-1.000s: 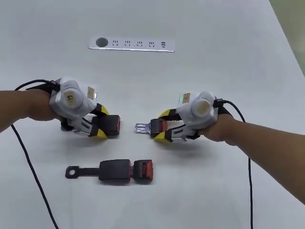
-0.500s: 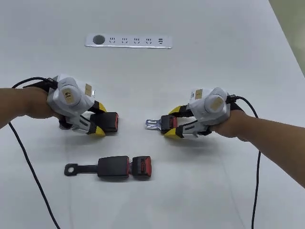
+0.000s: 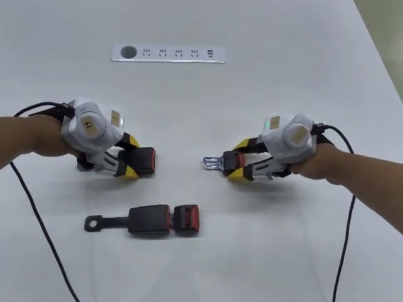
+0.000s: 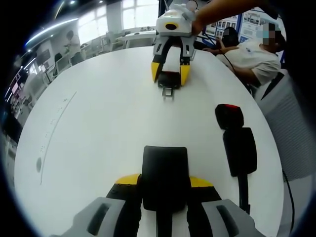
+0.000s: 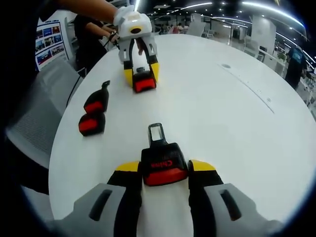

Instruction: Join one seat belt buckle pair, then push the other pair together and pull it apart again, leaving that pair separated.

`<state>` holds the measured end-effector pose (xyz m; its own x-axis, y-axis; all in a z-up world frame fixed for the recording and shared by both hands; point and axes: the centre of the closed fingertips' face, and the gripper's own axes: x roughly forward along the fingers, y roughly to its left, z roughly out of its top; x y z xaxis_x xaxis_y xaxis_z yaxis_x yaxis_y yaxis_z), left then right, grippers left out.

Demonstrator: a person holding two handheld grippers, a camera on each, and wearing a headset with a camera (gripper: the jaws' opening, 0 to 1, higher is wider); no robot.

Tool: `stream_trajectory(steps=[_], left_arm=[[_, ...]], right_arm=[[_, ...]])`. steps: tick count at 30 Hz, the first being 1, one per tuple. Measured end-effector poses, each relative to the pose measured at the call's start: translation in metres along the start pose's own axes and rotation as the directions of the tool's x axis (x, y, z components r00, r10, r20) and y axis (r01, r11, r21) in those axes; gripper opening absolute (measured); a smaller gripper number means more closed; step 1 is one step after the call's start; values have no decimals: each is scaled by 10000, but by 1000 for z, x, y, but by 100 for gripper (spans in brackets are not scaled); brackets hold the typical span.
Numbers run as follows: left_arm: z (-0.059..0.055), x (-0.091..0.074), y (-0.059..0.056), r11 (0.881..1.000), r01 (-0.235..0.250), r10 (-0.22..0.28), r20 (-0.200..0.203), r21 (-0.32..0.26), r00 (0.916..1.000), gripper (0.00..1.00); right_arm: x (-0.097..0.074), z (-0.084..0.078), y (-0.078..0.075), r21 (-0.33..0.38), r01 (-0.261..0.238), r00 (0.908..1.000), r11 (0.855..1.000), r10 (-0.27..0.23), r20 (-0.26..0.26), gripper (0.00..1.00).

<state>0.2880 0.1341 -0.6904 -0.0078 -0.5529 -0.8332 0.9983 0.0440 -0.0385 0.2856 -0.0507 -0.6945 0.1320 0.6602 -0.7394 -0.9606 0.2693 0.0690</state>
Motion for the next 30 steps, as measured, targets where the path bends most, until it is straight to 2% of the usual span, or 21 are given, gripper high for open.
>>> stream_trajectory(steps=[6,12,18,20,21,22,23,24,26,28,29,30], left_arm=[[-2,1,1,10000,-4,4,-80,-1,10000,35],[-3,1,2,10000,-4,4,-87,23,10000,36],[0,1,0,9999,-64,65,-58,100,10000,36],[1,0,0,9999,-105,106,-100,117,9999,36],[1,0,0,9998,-194,194,-144,-14,9997,36],[1,0,0,9998,-218,218,-192,-17,9996,36],[0,-1,1,9981,-454,441,-330,-406,9985,37],[1,0,1,9975,-548,536,-301,-438,9981,38],[7,-1,-2,9914,-722,730,34,-1089,9973,42],[18,-4,-6,9813,-725,871,756,-1781,9933,49],[23,-6,-8,9739,-661,945,1232,-2170,9879,52],[20,-8,-8,9702,-782,1074,1177,-2295,9872,55]], right_arm=[[-3,0,0,136,-62,10000,9999,62,28,36],[-4,1,0,-17,-23,10000,10000,23,80,36],[-2,2,-4,233,267,9996,9994,-268,34,37],[-2,2,-5,291,323,9994,9991,-325,74,44],[-4,-2,-9,77,627,9979,9980,-626,-132,48],[-4,-2,-10,67,692,9975,9976,-691,-143,53],[-5,-2,-10,281,732,9973,9969,-729,-115,56],[-6,0,-8,533,762,9971,9957,-762,-20,56],[-8,2,-13,661,1119,9935,9915,-1129,117,57],[-10,5,-18,900,1469,9882,9851,-1501,298,62],[-13,7,-20,972,1728,9838,9801,-1765,305,65],[-16,7,-22,1003,1950,9799,9757,-1982,223,69]])
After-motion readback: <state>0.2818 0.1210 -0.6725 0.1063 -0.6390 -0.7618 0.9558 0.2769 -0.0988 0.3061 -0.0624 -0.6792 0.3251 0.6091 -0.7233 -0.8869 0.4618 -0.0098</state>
